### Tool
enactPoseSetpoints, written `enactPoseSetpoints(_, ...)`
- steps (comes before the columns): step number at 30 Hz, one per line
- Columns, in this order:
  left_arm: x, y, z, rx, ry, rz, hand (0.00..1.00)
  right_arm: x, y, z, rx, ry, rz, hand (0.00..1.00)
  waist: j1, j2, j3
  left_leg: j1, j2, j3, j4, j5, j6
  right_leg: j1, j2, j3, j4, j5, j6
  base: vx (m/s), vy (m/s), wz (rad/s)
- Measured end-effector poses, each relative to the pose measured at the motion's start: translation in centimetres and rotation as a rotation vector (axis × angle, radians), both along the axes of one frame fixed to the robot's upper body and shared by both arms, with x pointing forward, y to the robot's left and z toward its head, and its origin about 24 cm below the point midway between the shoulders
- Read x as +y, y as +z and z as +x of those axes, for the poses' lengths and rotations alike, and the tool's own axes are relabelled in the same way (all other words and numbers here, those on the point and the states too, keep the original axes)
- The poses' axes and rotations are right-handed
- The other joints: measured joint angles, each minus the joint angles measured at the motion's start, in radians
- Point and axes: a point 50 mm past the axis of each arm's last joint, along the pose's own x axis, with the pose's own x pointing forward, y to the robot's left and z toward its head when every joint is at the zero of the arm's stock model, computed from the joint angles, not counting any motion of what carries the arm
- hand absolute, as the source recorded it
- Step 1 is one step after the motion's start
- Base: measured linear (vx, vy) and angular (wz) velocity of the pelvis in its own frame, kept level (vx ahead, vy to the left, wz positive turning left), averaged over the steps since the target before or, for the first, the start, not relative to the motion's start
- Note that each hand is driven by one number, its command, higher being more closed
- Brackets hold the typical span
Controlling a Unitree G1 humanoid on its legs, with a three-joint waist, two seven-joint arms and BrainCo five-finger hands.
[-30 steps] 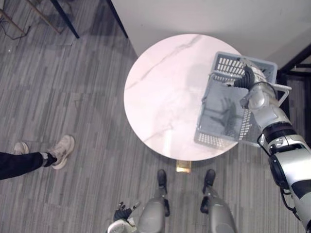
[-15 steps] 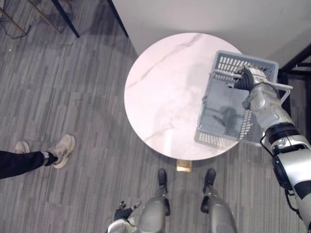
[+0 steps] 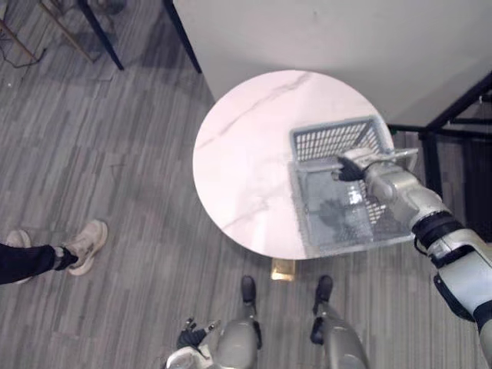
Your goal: Pick vegetable in the basket
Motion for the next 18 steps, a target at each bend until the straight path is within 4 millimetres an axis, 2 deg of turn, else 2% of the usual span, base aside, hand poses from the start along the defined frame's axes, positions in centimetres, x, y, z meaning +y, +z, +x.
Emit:
enactPoseSetpoints(4,0.4,0.1,0.0,0.009,-0.022,0.025,0.0,1.4,-2.8,-1.7,0.097,0.093,-0.023,1.0,-0.001,-0.028,-0.032,0.024,0.0,0.015,0.0,-0.003,-0.004,0.016,0.0,0.013,-0.002,0.0,0.0,0.02,0.004,-0.08)
enactPoseSetpoints(6,0.5,0.0,-0.2,0.023,-0.027,0.025,0.0,2.0,-4.2,-2.7,0.141,0.134,-0.023,1.0,-0.004,-0.031,-0.052,0.04,-0.002,0.02,0.0,-0.006,-0.006,0.031,0.0,0.02,-0.005,0.0,0.001,0.03,0.008,-0.1)
enactPoseSetpoints(9,0.5,0.0,-0.3,0.038,-0.056,0.042,0.0,2.7,-4.8,-4.2,0.18,0.207,0.012,1.0,-0.031,-0.036,-0.087,0.05,-0.002,0.026,0.0,-0.007,-0.006,0.036,-0.001,0.028,-0.007,0.002,0.004,0.0,0.004,-0.06)
enactPoseSetpoints(11,0.4,-0.1,-0.5,0.048,-0.066,0.046,0.0,2.4,-5.0,-5.0,0.195,0.226,0.033,1.0,-0.048,-0.036,-0.108,0.06,-0.002,0.029,0.0,-0.008,-0.006,0.046,0.001,0.032,-0.013,0.004,0.007,-0.01,-0.001,-0.12)
enactPoseSetpoints(14,0.4,-0.4,-1.5,0.081,-0.091,0.058,0.0,1.8,-5.2,-6.2,0.211,0.25,0.053,1.0,-0.055,-0.039,-0.149,0.069,0.0,0.055,0.0,-0.014,-0.008,0.047,0.006,0.058,-0.03,0.01,0.015,-0.01,-0.003,-0.22)
enactPoseSetpoints(18,0.5,-0.6,-2.1,0.121,-0.114,0.067,0.0,-0.2,-6.5,-8.2,0.266,0.233,0.051,1.0,-0.066,-0.039,-0.186,0.072,0.006,0.065,0.0,-0.016,-0.01,0.047,0.014,0.071,-0.038,0.013,0.019,0.0,-0.008,-0.09)
